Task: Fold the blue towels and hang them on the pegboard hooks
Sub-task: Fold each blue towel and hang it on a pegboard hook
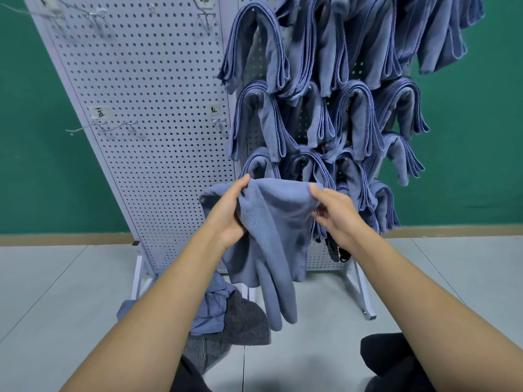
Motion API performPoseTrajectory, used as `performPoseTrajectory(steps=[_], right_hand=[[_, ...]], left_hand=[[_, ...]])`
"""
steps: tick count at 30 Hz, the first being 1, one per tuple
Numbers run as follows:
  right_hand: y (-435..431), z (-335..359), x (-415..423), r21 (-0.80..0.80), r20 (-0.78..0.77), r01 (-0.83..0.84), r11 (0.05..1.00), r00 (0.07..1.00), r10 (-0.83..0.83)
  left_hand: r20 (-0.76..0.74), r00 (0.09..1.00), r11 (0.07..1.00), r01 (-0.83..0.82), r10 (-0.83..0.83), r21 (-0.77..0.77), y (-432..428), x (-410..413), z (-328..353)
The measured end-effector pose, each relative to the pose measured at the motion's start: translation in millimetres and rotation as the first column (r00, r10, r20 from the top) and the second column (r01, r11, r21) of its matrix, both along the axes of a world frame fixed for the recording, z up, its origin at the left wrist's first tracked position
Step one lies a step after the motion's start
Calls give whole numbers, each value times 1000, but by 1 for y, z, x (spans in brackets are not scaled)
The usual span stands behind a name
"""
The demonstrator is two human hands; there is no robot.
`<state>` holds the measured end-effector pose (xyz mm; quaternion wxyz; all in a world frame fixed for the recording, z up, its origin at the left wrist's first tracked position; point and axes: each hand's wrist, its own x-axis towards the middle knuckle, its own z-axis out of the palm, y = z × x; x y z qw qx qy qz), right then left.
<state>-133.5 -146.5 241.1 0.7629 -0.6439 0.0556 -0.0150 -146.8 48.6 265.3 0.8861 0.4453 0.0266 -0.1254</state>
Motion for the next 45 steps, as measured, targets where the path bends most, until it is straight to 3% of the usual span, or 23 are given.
performPoseTrajectory(steps=[4, 8, 11, 14, 17, 22, 27, 37, 45], right_hand=[[-6, 5, 1, 36, 29, 52, 998, 998, -53], [-11, 5, 4, 108, 15, 131, 985, 991, -133], [-16, 5, 8, 177, -20, 191, 965, 981, -191], [-24, 5, 8, 208, -9, 145, 967, 989, -146], [-29, 3, 9, 128, 40, 44, 991, 998, -50], [-34, -8, 12, -90, 31, 116, 989, 993, -114], [-35, -9, 11, -296, 89, 170, 940, 985, -151], [-45, -13, 15, -384, 98, 355, 852, 934, -345], [-50, -14, 13, -351, 91, 209, 913, 978, -189]], left_hand=[[-13, 1000, 982, -24, 27, 187, 21, 6, -9], [-96, 974, 954, -179, 207, 242, 38, 14, -19], [-107, 963, 936, -208, 247, 283, 51, 16, -26], [-111, 940, 904, -272, 323, 329, 63, 20, -30], [-95, 917, 868, -327, 387, 374, 70, 21, -33], [-85, 885, 827, -389, 458, 405, 82, 24, -37], [-18, 906, 786, -356, 422, 506, 85, 20, -35], [40, 930, 713, -308, 366, 630, 92, 17, -36], [70, 959, 742, -258, 275, 618, 98, 15, -33]])
